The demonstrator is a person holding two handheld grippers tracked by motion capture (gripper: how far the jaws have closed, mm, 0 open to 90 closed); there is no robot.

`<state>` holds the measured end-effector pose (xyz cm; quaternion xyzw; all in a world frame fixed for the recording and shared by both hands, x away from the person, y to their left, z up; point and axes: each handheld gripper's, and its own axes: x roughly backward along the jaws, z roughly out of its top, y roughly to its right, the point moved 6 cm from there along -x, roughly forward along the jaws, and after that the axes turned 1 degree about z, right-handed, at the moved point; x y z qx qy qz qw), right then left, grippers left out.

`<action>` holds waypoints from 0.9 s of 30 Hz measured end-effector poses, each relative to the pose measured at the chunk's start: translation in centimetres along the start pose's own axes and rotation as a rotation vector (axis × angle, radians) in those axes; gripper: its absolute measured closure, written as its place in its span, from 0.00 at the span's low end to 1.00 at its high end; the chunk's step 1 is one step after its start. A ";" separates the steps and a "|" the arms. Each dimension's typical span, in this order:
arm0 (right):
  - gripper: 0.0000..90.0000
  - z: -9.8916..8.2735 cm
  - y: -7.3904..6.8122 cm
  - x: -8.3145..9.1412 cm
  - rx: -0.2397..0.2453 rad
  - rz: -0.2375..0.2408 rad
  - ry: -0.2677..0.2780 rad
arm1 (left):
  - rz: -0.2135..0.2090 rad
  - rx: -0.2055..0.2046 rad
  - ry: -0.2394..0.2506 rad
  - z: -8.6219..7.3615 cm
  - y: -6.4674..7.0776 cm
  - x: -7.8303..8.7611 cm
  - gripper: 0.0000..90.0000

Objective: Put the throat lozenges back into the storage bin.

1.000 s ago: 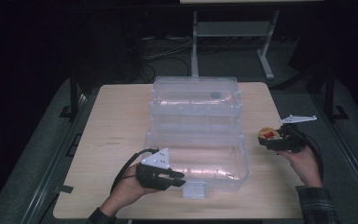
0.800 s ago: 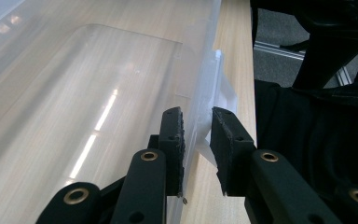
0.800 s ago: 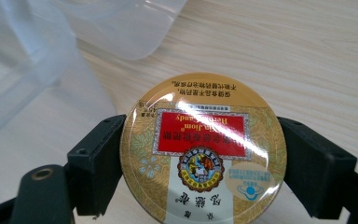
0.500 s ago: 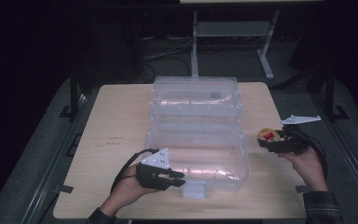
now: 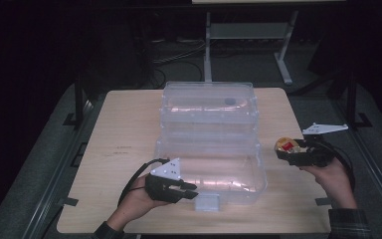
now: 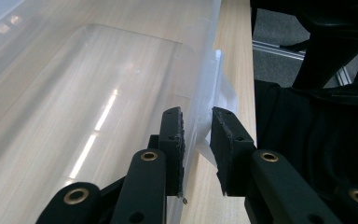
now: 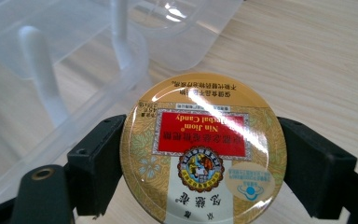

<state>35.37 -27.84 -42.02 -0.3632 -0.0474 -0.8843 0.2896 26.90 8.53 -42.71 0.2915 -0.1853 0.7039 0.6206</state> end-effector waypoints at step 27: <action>0.22 1.6 -4.7 3.2 0.114 0.120 0.056 | 0.000 0.001 0.001 0.0 0.0 0.0 0.82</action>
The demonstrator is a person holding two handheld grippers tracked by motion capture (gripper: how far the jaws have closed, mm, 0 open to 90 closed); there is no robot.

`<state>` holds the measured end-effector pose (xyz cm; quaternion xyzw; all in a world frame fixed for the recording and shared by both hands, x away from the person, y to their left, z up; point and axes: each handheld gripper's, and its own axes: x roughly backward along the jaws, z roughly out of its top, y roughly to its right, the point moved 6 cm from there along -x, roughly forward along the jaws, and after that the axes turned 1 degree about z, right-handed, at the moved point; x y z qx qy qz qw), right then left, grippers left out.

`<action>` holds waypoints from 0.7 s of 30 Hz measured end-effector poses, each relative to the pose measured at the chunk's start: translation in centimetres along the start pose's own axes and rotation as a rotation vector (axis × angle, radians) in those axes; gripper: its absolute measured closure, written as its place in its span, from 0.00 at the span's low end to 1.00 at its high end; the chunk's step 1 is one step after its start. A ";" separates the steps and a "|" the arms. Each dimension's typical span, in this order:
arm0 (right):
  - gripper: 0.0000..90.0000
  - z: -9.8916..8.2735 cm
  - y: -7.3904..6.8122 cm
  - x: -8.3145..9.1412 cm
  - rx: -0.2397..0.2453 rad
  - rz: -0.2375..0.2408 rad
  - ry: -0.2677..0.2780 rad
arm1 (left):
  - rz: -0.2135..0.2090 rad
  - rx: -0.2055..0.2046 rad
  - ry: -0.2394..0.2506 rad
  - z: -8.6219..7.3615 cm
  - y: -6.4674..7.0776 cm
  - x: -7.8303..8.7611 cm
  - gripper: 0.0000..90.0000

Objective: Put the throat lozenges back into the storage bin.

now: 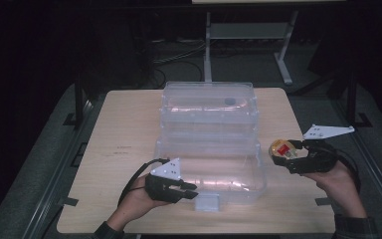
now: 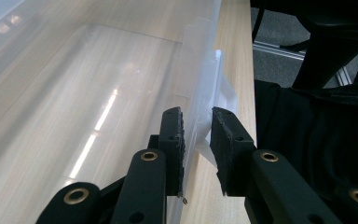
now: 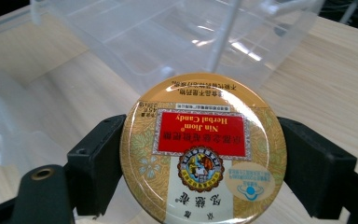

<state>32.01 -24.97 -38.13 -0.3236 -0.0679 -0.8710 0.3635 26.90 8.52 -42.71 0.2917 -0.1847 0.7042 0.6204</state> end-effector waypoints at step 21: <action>0.22 0.0 -4.1 -1.3 0.084 0.113 -0.027 | 0.001 0.002 0.002 0.0 0.0 0.0 0.82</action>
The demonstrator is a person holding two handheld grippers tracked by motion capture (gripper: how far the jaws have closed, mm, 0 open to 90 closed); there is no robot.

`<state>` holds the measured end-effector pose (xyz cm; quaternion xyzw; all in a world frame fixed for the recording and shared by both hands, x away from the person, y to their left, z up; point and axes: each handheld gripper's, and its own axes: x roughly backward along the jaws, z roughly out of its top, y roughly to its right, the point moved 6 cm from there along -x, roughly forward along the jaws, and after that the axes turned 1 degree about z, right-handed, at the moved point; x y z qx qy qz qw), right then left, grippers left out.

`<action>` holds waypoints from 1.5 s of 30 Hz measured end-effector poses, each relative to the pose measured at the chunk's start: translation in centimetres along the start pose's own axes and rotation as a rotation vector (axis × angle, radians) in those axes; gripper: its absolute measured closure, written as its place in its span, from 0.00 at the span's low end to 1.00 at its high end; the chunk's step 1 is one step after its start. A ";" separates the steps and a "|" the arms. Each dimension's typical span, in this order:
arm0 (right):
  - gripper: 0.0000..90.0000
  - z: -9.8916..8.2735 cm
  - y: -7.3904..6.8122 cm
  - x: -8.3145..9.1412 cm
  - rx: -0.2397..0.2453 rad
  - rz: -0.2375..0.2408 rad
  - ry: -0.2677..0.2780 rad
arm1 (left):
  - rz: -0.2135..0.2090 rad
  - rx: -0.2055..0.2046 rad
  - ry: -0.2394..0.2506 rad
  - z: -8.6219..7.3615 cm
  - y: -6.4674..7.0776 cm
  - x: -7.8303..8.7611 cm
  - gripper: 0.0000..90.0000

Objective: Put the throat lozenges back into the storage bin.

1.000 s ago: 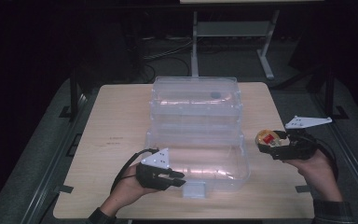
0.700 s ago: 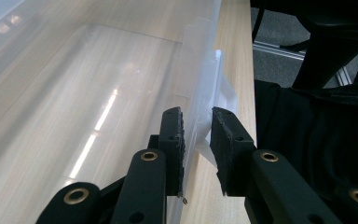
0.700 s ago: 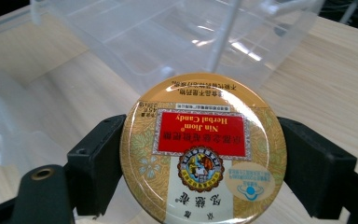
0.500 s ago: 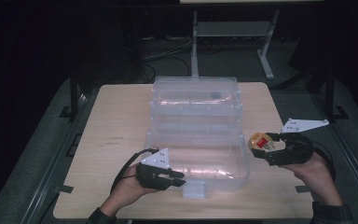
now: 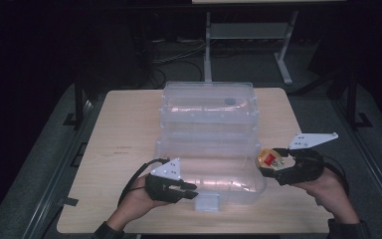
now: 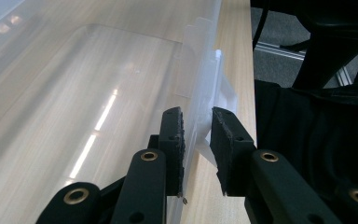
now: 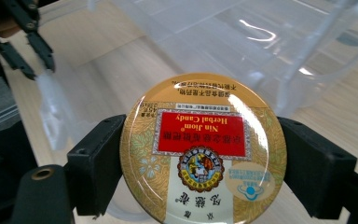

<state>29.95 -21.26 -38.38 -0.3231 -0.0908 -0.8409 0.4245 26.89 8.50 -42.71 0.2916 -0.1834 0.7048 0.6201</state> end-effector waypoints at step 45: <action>0.22 -1.6 -3.1 -4.7 0.061 0.087 -0.097 | -0.001 -0.002 -0.002 0.0 0.0 0.0 0.82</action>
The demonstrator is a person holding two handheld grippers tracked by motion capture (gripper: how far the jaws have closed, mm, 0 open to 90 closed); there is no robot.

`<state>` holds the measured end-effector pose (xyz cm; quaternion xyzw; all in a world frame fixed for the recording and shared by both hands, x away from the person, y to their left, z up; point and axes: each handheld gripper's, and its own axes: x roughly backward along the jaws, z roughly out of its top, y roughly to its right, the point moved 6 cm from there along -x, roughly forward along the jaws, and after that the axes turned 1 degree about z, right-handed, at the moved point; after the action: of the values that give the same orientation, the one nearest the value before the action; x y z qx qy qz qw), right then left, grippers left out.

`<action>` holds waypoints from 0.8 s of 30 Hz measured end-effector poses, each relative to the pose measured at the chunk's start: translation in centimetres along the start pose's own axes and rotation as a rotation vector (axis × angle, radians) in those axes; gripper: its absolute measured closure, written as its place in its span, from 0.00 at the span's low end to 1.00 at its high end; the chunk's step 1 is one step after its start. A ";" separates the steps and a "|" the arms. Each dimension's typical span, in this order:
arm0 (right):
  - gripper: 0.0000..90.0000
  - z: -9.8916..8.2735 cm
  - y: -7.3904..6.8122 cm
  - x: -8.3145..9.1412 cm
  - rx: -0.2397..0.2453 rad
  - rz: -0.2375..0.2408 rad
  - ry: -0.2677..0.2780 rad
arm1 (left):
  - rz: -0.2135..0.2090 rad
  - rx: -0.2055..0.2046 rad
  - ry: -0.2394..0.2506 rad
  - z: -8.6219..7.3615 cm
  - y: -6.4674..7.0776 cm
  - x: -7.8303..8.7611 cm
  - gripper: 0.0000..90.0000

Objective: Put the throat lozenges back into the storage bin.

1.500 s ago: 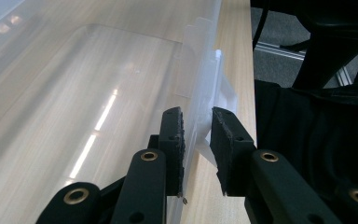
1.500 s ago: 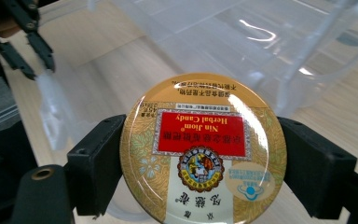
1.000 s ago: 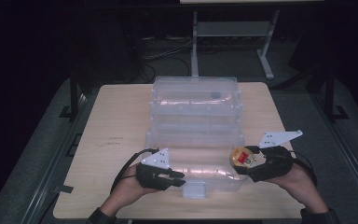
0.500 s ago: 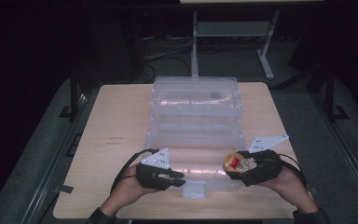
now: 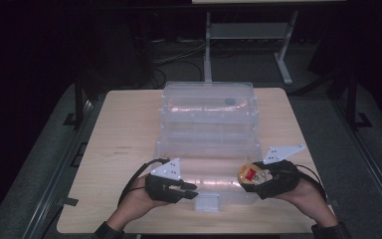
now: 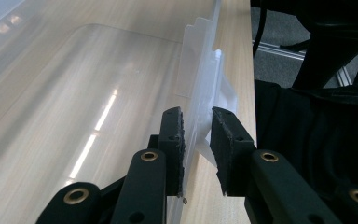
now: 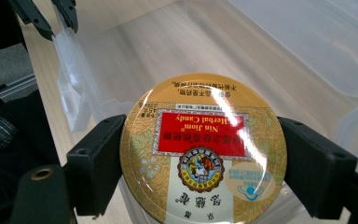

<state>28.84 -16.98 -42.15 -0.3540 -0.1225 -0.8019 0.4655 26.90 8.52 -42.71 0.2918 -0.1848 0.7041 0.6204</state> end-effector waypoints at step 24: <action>0.22 1.0 0.4 2.6 -0.011 -0.016 0.075 | 0.001 0.002 0.001 0.0 0.0 0.0 0.82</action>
<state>28.83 -18.41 -39.70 -0.3251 -0.1033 -0.8189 0.4616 26.89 8.50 -42.71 0.2919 -0.1840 0.7049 0.6197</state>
